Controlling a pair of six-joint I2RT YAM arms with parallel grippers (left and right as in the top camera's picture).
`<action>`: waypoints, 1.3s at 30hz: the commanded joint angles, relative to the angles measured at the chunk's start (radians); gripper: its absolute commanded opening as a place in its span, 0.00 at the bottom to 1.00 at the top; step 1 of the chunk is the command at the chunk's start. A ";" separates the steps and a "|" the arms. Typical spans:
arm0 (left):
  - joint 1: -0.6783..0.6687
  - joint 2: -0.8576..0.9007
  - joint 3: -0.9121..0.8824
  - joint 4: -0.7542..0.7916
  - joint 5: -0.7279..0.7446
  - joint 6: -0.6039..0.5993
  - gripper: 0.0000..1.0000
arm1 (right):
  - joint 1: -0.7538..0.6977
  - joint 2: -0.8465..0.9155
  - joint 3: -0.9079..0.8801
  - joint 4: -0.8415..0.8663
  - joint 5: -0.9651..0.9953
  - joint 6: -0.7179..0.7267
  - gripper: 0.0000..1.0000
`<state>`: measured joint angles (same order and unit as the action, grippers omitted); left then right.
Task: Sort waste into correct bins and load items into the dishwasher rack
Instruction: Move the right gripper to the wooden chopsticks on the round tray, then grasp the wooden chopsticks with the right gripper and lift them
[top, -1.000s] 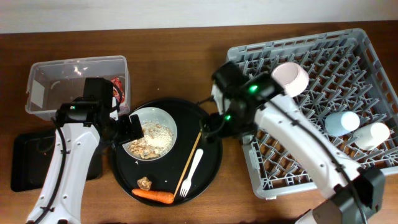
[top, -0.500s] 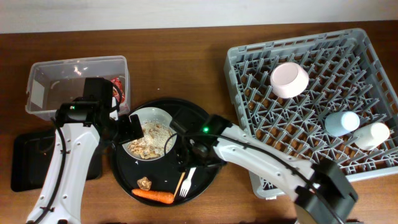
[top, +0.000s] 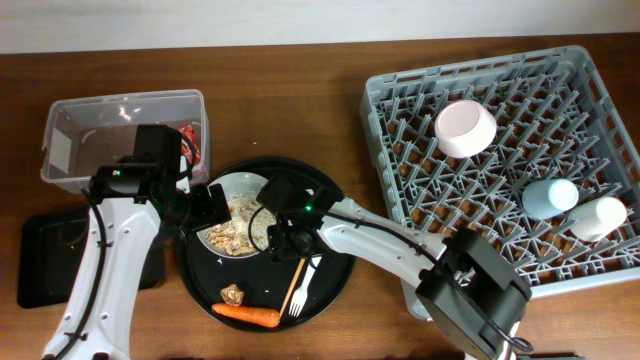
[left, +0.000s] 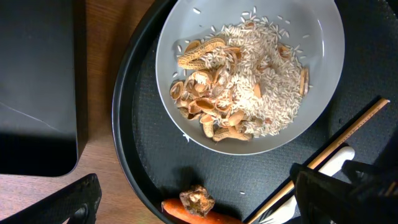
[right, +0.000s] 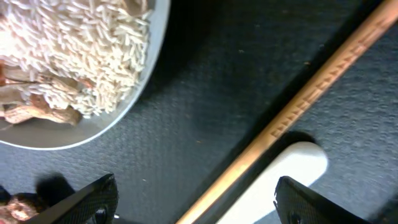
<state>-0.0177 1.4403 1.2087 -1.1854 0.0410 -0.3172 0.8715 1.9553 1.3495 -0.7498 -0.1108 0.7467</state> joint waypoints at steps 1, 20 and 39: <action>-0.002 0.002 0.006 0.002 0.003 -0.003 0.99 | 0.025 0.017 -0.004 0.010 -0.024 0.064 0.82; -0.002 0.002 0.006 0.002 -0.012 0.002 0.99 | 0.038 0.088 -0.005 -0.063 -0.008 0.183 0.60; -0.002 0.002 0.006 -0.002 -0.012 0.018 0.99 | 0.038 0.088 -0.003 -0.036 -0.013 0.199 0.18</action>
<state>-0.0177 1.4403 1.2087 -1.1862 0.0399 -0.3145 0.9051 2.0239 1.3533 -0.7914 -0.1284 0.9356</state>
